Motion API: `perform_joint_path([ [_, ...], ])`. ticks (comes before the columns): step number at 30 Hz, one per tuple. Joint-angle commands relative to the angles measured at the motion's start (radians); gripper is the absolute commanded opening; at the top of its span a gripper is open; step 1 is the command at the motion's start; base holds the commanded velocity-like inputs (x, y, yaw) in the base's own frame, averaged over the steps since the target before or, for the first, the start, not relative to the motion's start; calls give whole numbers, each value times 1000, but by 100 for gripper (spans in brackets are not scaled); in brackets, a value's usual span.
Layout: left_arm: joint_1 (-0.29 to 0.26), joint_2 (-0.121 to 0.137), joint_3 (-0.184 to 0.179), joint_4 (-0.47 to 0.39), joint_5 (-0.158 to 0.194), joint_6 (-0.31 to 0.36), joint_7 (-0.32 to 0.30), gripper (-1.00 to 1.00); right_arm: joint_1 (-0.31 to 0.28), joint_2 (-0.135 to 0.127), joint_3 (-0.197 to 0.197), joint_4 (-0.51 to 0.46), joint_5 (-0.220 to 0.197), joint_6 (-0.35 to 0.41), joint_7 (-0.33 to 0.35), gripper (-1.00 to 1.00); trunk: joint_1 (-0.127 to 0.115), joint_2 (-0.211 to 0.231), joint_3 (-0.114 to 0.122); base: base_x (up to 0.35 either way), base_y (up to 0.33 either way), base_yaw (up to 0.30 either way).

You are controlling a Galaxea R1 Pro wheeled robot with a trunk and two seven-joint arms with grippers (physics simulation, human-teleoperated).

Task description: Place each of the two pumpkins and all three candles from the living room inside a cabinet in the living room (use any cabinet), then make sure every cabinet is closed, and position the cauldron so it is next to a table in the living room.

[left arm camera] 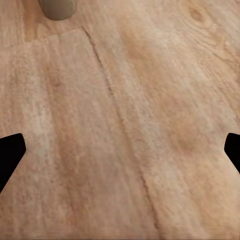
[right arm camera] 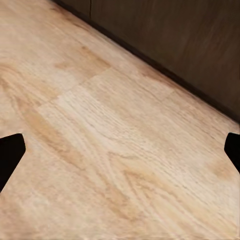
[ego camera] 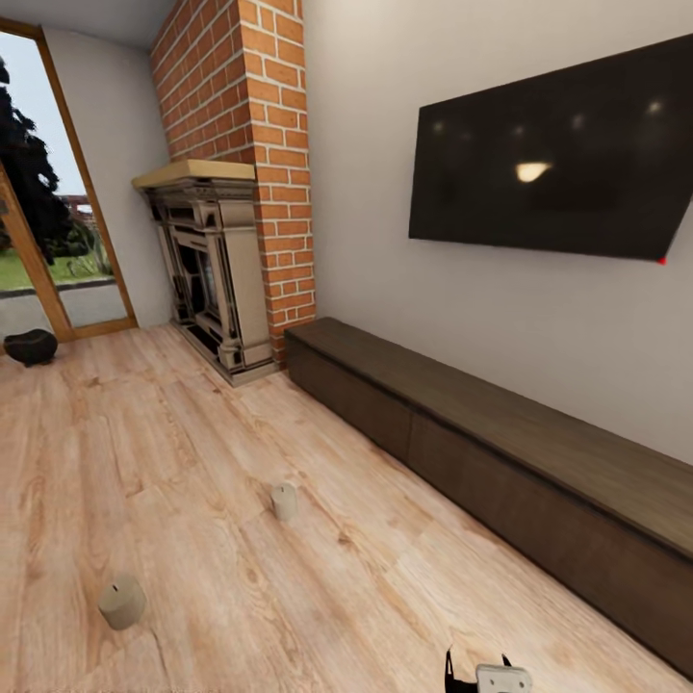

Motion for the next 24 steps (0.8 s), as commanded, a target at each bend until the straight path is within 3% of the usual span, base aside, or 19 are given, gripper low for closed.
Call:
perform_joint_path([
  [1,1,1,-9,-3,1,-11,11,100,-1,0,9,2,-4,13,-2,100,-4,7,1,0,0,104],
  [24,17,-5,-13,-3,-2,-76,7,100,-1,1,9,2,-4,40,4,100,-92,168,39,0,0,104],
])
